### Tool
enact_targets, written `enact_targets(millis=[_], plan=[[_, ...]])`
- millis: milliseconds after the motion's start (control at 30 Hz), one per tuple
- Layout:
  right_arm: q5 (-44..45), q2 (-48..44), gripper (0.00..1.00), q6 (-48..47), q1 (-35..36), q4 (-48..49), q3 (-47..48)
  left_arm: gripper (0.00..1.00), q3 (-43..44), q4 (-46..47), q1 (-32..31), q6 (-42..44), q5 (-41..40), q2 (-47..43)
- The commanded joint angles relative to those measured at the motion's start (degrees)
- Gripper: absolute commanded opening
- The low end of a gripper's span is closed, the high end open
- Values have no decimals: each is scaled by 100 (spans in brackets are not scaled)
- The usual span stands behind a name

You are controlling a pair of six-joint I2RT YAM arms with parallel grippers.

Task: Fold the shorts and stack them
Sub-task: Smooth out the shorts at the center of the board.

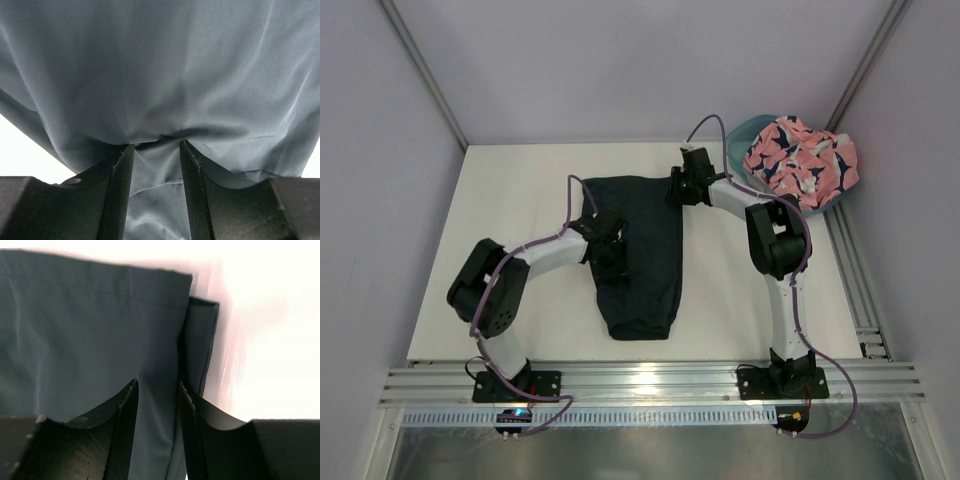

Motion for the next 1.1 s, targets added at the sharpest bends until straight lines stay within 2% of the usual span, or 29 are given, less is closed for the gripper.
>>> enact_targets(millis=[0,133,233,333,367,467,500,600,733,800,967,1067], plan=[[-135,277,41,-82,-192,-93,572,44,598,24,249,178,-71,447],[-249,304,41,-152,-315,-382,1020,44,1537,-415,531,414,-149,896],[-232,-90,41,-292,-342,-716,1039,46,2171,-863,628,599,-359,810],[-311,-548,43,-346,-333,-1085,697,47,2331,-1259,628,626,-501,433],[-337,-949,43,-294,-333,-1086,278,47,2278,-1329,619,618,-466,292],[-539,-1645,43,-162,-263,-990,-697,47,1717,-1304,558,486,-343,-287],[-566,-2144,42,-135,-210,-972,-936,47,1341,-1269,523,442,-256,-437],[-618,-3102,41,-153,220,-954,-1816,46,724,-953,391,240,243,-1026],[-1048,-4081,32,84,914,-709,-2870,44,-312,-320,250,-15,790,-1554],[-1250,-4519,27,268,1379,-445,-3416,43,-534,-48,189,-138,878,-1695],[-1278,-4821,26,779,2109,126,-4321,43,-1035,295,162,-270,1072,-1766],[-1015,-4689,26,998,2444,425,-4866,42,-1298,244,145,-384,827,-1722]])
